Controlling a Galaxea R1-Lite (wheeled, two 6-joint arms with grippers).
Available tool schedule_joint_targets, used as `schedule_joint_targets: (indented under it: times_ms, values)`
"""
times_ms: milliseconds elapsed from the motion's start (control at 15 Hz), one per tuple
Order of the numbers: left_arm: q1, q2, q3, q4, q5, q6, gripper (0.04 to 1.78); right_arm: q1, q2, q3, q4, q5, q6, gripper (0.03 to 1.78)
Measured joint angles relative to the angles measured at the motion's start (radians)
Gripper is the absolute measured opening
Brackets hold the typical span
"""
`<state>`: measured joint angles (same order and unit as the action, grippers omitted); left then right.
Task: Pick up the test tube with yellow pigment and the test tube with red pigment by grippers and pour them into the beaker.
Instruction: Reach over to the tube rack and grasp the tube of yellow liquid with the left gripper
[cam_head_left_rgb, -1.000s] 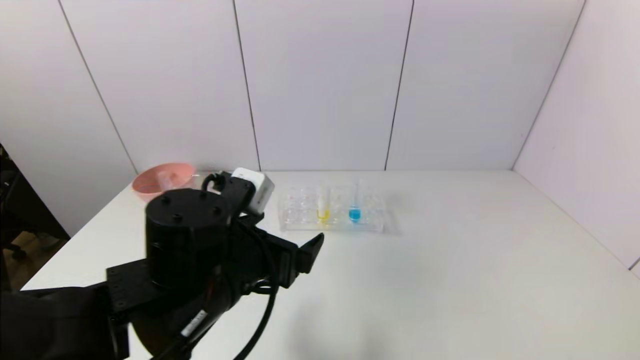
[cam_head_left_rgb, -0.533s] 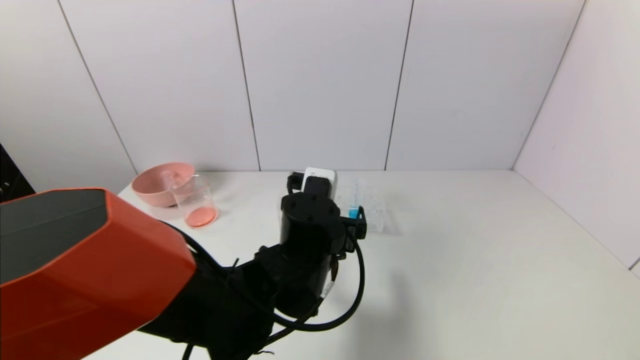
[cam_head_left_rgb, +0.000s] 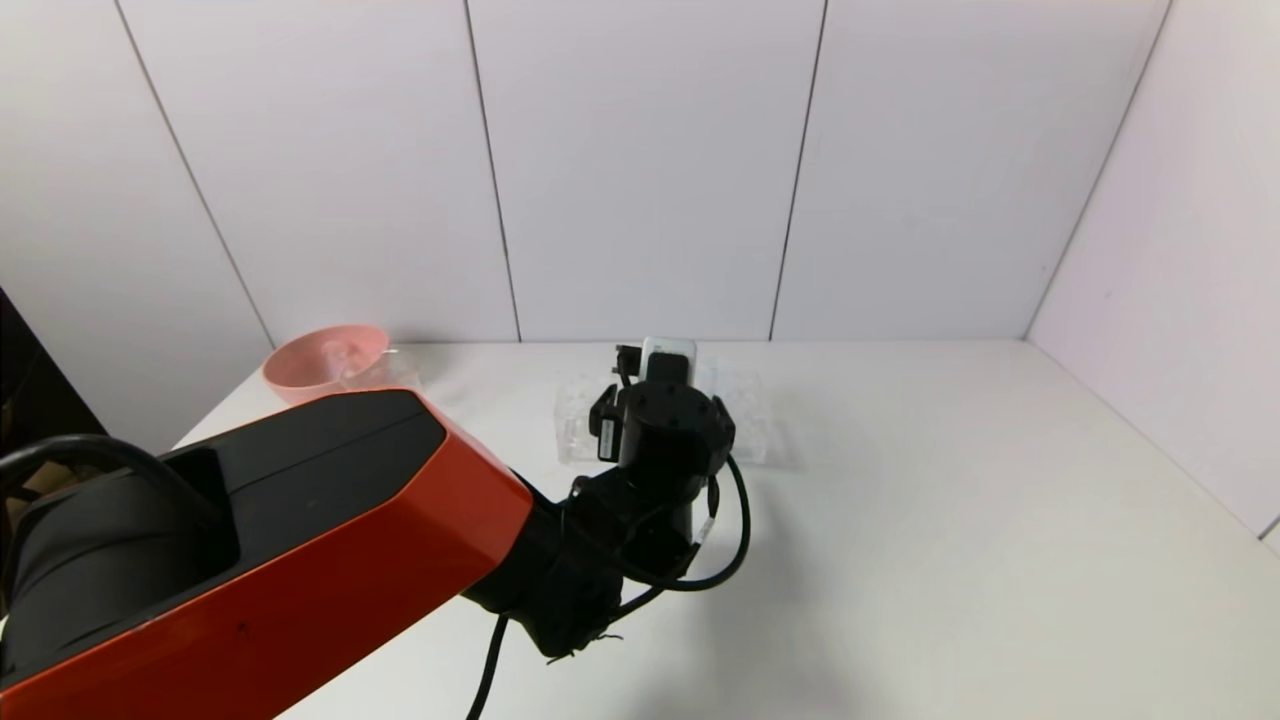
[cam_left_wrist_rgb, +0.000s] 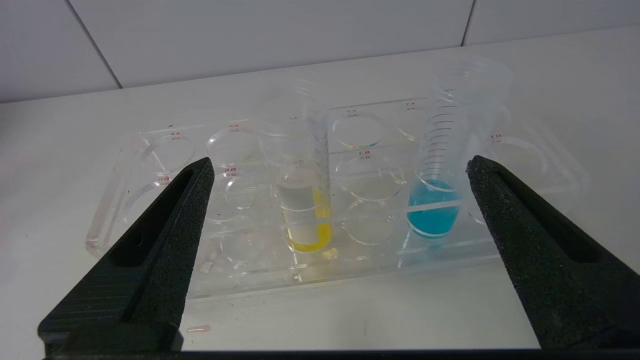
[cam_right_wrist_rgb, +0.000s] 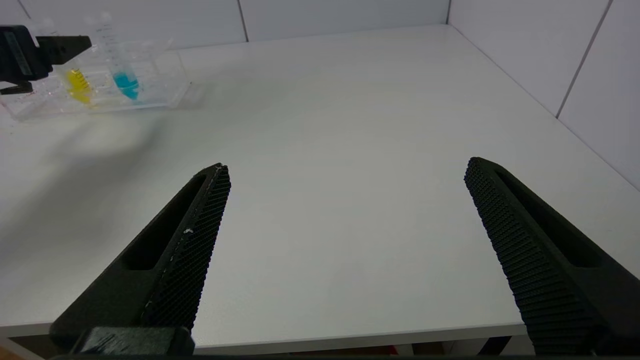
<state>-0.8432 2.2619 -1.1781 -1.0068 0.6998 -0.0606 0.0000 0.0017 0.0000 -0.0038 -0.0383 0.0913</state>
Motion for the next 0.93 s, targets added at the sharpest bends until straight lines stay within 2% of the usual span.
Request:
schedule_joint_targets:
  times_ms: [533,933]
  values:
    - [0.059,0.027,-0.058,-0.003,-0.015,0.0,1.76,0.0,0.0,0.0,0.0,0.0,0.0,1.71]
    - [0.092,0.069,-0.106,-0.002,-0.13,-0.005,1.76,0.0,0.0,0.0,0.0,0.0,0.0,1.71]
